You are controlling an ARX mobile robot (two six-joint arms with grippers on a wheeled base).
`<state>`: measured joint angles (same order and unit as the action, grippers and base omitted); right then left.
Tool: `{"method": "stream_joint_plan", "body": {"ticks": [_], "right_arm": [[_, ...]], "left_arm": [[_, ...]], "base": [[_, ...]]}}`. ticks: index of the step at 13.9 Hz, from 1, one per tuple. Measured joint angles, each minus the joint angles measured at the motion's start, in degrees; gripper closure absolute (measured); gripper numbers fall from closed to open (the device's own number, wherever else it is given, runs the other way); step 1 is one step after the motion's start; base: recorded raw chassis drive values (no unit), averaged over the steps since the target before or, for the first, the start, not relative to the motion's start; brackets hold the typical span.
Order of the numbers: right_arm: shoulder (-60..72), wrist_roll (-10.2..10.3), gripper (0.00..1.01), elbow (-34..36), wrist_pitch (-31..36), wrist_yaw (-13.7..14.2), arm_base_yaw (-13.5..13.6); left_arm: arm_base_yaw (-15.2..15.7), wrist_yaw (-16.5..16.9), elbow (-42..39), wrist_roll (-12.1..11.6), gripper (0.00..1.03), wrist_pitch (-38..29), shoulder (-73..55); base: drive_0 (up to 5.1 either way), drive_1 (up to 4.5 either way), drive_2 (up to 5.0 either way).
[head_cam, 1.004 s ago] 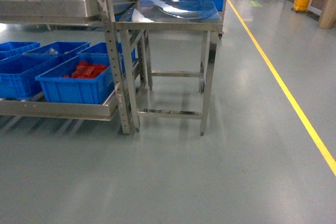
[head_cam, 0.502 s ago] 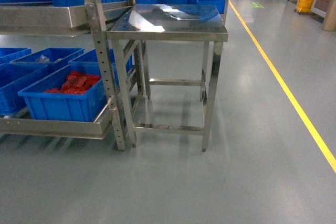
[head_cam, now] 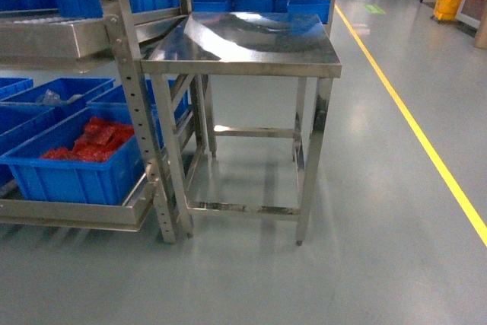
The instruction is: Pick blue part to blue bin on bottom shelf
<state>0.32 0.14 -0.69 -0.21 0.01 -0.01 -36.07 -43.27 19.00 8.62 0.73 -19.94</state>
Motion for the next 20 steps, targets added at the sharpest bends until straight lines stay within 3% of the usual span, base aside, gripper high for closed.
{"method": "stream_joint_plan", "body": {"ticks": [18, 20], "right_arm": [[0.00, 0.02, 0.03, 0.00, 0.20, 0.00, 0.00], [0.00, 0.00, 0.03, 0.00, 0.11, 0.00, 0.00]], "left_arm": [[0.00, -0.02, 0.00, 0.00, 0.60, 0.02, 0.07], [-0.07, 0.15, 0.00, 0.00, 0.60, 0.04, -0.24]], "base": [[0.0, 4.01, -3.9], [0.0, 0.00, 0.0]]}}
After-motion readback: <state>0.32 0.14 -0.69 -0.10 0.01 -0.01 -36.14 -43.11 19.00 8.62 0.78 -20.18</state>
